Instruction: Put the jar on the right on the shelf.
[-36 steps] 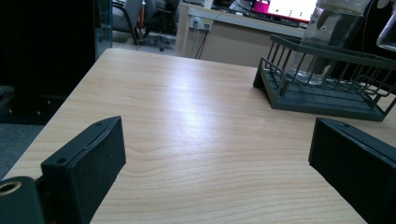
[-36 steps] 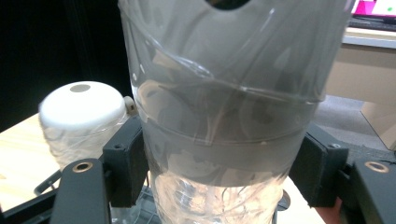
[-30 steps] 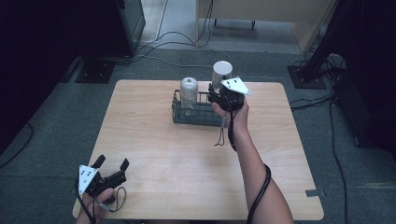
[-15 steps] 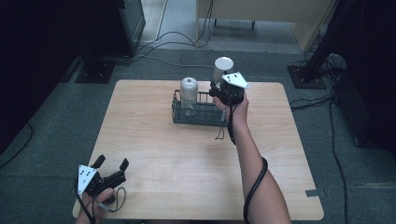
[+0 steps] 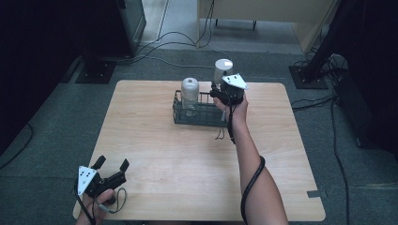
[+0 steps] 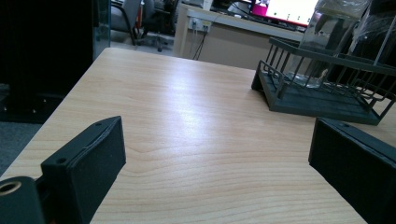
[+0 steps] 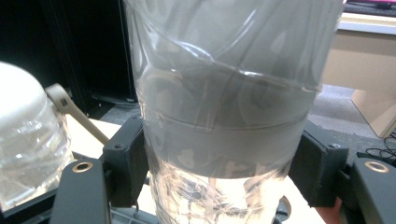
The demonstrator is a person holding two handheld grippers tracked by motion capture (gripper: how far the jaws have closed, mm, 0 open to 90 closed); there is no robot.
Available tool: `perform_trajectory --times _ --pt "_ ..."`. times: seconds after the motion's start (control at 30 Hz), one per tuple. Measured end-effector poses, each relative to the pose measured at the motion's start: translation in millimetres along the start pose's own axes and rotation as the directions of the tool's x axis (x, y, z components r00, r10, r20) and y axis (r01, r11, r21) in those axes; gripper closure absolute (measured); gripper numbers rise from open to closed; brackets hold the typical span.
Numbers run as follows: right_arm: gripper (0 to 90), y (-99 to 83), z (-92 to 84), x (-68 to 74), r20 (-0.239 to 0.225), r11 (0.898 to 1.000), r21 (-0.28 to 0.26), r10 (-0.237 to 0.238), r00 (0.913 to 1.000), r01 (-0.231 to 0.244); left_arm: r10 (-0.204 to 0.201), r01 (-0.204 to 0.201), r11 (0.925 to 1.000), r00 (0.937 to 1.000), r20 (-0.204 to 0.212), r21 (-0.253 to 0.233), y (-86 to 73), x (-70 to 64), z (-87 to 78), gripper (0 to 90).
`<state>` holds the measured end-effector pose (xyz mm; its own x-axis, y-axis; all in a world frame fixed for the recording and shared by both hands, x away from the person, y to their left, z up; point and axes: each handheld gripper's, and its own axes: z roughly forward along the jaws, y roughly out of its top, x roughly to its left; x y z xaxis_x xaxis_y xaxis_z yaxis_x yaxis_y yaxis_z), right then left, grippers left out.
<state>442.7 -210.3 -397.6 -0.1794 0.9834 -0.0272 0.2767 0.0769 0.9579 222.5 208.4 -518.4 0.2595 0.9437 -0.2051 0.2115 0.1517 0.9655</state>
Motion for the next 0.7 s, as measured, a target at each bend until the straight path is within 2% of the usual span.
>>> perform_trajectory --times 0.3,0.57,0.7 --pt "30.3 -17.8 4.7 1.7 0.000 1.000 0.024 0.015 0.9999 -0.015 -0.001 0.001 1.0000 1.0000 0.001 0.001 0.0 0.1 0.1 3.9" --pt "30.3 -34.6 1.6 -1.3 0.003 0.999 0.027 0.020 0.9998 -0.020 0.001 -0.001 1.0000 1.0000 0.001 0.002 0.0 -0.1 0.1 3.9" --pt "30.2 -37.0 -2.7 -1.4 -0.002 1.000 0.027 0.014 0.9999 -0.014 -0.005 0.005 1.0000 1.0000 0.006 0.006 0.2 0.3 0.5 3.9"
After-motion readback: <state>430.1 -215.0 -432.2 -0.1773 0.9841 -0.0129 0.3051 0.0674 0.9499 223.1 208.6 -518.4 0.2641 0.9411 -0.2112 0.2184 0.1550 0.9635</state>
